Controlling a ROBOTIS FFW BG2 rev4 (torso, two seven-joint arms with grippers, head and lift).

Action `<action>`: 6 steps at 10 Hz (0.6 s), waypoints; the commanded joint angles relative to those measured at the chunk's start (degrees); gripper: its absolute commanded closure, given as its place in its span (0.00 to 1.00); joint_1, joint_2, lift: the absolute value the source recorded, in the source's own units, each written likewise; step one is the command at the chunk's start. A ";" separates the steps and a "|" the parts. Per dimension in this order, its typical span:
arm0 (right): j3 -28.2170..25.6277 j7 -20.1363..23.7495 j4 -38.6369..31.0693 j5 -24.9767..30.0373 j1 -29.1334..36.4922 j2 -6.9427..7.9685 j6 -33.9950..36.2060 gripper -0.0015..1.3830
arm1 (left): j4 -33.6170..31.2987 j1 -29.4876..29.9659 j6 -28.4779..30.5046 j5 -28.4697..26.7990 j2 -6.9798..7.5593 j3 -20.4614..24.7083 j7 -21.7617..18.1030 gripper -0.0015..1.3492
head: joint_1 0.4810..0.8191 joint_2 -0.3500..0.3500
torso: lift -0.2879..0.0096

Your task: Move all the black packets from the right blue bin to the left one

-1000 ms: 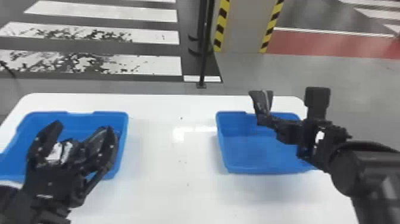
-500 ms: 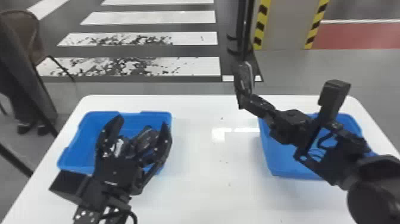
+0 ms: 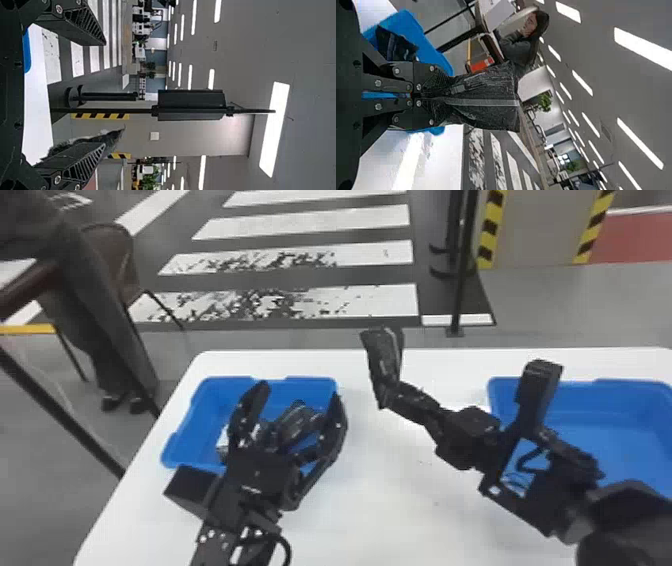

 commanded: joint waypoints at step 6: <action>13.79 0.00 0.37 -5.78 -4.00 -1.89 -1.54 0.80 | 0.31 -0.80 2.22 0.39 0.33 -1.11 -0.44 0.10 | 0.63 0.94 | 0.50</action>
